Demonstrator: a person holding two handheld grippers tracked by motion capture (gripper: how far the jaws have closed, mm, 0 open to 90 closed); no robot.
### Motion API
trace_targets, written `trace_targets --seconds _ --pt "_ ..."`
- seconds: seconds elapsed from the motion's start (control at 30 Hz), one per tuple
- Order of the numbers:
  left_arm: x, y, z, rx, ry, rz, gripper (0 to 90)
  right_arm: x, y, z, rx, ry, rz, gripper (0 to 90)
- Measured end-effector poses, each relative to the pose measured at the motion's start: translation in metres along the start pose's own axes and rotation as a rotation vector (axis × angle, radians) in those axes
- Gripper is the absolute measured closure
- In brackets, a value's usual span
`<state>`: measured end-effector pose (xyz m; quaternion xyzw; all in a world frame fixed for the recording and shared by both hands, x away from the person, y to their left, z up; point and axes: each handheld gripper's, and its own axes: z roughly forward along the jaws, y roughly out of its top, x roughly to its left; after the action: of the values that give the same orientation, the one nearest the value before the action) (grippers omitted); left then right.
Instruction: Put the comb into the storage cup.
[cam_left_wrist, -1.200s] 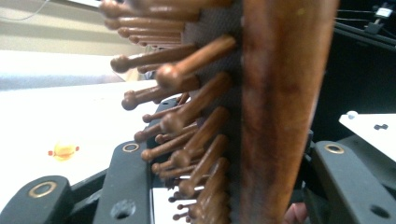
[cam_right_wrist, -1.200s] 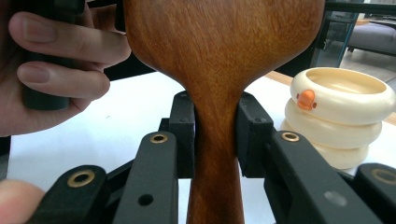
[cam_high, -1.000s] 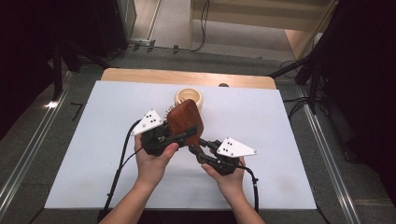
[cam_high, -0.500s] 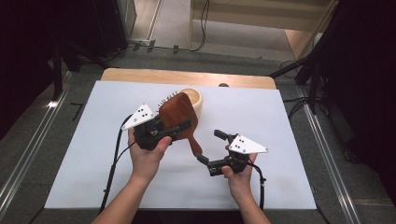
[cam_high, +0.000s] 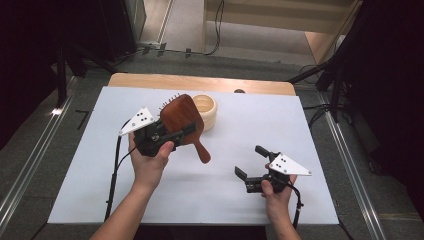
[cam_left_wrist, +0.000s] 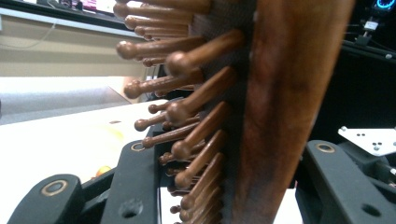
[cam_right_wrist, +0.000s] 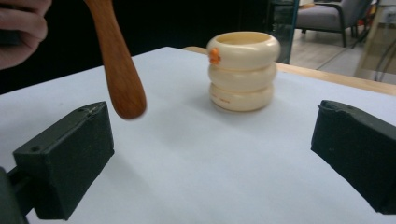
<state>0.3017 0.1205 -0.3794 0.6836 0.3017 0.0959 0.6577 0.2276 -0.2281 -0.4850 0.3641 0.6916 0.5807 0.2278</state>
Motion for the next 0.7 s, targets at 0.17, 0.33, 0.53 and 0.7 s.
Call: trace_targets --seconds 0.17,0.33,0.53,0.7 --pt "0.006 0.002 -0.002 -0.013 0.01 -0.016 56.7 -0.009 -0.007 -0.018 -0.002 -0.038 0.007 0.0" --pt "0.011 0.008 0.0 -0.015 0.017 -0.012 56.6 -0.016 -0.011 -0.035 -0.004 -0.073 0.014 0.0" --pt "0.018 0.015 0.001 -0.019 0.023 0.0 56.6 -0.025 -0.016 -0.05 -0.002 -0.108 0.031 0.0" --pt "0.026 0.02 0.006 -0.026 0.022 -0.012 56.7 -0.031 -0.022 -0.062 -0.006 -0.133 0.056 0.0"
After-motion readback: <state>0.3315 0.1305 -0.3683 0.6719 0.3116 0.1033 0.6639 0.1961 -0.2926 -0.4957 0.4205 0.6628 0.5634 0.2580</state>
